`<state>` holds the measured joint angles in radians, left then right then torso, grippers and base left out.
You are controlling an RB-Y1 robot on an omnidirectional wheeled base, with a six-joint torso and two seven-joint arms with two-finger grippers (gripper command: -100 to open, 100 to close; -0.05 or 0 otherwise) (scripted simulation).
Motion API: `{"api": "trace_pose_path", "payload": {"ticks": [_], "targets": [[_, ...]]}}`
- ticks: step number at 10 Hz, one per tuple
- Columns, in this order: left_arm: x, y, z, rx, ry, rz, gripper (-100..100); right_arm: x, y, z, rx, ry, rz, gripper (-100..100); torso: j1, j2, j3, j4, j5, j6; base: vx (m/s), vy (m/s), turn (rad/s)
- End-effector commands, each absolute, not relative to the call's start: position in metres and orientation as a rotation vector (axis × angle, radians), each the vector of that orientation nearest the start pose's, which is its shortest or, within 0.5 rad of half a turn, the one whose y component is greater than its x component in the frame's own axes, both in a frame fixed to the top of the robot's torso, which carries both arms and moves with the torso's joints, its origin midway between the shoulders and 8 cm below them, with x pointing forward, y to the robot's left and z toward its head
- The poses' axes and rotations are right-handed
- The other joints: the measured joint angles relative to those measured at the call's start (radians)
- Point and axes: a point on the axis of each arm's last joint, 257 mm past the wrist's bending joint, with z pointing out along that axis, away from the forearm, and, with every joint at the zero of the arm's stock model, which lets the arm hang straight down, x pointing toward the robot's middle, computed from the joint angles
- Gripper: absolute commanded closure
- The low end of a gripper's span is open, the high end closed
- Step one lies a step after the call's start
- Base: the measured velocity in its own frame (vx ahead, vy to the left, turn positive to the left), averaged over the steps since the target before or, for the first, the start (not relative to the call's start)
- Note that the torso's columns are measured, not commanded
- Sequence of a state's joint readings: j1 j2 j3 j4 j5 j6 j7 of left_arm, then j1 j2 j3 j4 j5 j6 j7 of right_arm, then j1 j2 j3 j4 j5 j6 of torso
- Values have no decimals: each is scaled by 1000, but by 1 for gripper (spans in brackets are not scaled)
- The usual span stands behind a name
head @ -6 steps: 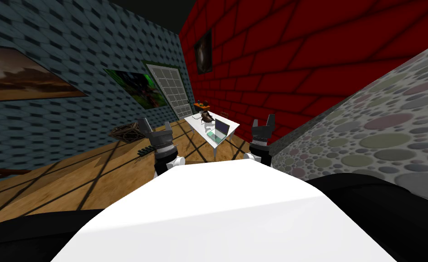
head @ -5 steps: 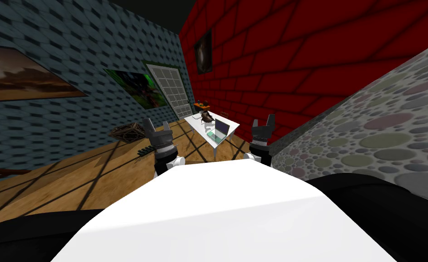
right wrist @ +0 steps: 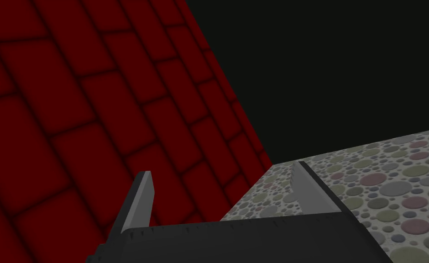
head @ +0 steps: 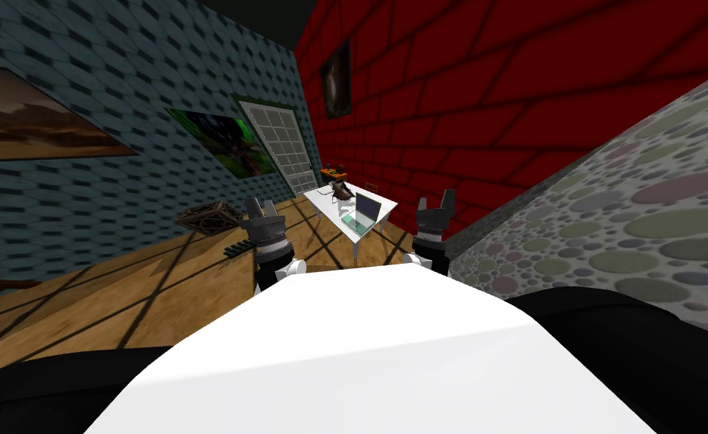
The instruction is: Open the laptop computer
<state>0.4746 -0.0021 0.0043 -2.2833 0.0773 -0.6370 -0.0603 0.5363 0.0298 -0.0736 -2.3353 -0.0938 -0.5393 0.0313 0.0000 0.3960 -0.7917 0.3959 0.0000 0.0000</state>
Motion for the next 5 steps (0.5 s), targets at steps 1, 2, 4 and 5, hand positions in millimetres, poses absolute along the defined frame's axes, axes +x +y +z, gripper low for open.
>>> {"api": "trace_pose_path", "payload": {"ticks": [1, 2, 4, 5], "targets": [[317, 285, 58, -556, 458, -1328, 0, 315, -317, 46, 660, 492, 1255, 0, 0, 74, -147, 74, 0, 0, 0, 0, 0], [317, 285, 58, -556, 458, -1328, 0, 315, -317, 46, 659, 492, 1255, 0, 0, 148, -295, 148, 0, 0, 0, 0, 0], [317, 285, 58, -556, 458, -1328, 0, 318, -311, 45, 631, 536, 1248, -100, 0, 295, -590, 295, 0, 0, 4, -1, 12], [317, 285, 58, -557, 458, -1328, 0, 321, -307, 44, 610, 571, 1240, -100, 0, 329, -659, 328, 0, 0, 5, -6, 27]]}}
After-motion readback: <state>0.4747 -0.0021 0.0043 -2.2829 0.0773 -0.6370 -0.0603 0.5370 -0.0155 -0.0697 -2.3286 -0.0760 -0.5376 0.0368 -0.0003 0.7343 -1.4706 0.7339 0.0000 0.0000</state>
